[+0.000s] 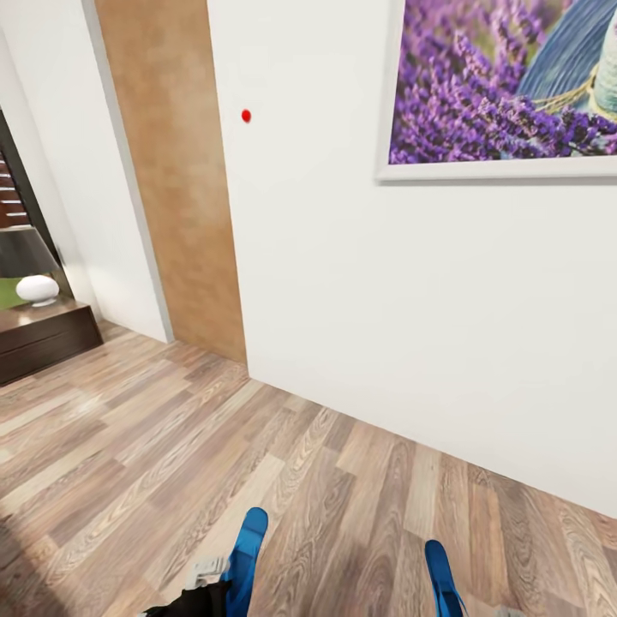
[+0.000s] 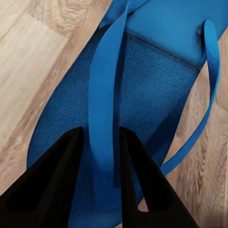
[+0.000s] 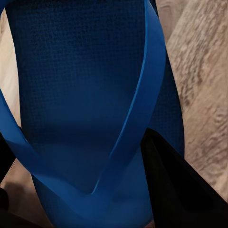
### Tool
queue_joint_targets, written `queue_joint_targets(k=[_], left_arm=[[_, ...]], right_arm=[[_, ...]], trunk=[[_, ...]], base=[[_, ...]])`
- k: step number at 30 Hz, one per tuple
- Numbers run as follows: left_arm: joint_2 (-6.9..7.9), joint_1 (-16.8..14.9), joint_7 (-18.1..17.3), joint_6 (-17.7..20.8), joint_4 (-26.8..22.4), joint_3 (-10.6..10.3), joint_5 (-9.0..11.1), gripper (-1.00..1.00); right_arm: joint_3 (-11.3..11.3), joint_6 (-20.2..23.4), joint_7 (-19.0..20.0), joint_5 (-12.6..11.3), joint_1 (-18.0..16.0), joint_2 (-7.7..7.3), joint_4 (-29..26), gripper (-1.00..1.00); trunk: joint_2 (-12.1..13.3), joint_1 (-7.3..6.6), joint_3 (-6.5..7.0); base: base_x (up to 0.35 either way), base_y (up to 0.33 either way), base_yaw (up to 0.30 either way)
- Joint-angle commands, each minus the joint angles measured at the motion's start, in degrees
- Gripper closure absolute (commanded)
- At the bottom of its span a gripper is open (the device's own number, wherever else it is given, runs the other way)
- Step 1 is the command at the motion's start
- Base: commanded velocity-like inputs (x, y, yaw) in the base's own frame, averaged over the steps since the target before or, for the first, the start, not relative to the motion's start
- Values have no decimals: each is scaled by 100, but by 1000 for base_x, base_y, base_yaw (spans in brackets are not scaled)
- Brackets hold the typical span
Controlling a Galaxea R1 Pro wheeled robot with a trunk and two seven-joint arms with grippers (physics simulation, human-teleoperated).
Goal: In the bedroom, move the book from the bed onto either nightstand, and place the two sandals side by side next to the bed.
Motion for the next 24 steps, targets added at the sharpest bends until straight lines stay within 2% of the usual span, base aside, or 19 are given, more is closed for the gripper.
queue_joint_targets(k=[1, 6, 15, 24], left_arm=[[1, -5, -14, -26, 6, -34, 43, 100], [1, -5, -14, -26, 7, -34, 43, 100], [1, -5, -14, -26, 7, -34, 43, 100], [2, -5, -14, -24, 7, -31, 43, 100]], right_arm=[[-52, 65, 26, 10, -4, 2, -9, 100], [-53, 65, 25, 7, -4, 1, -9, 100], [-53, 65, 27, 9, -4, 1, -9, 100], [-53, 65, 25, 8, -4, 1, -9, 100]], trunk=[[-2, 2, -6], [-2, 2, -6], [-2, 2, -21], [-2, 2, -22]], base=[[325, 0, 0], [324, 0, 52], [324, 0, 215], [324, 0, 21]])
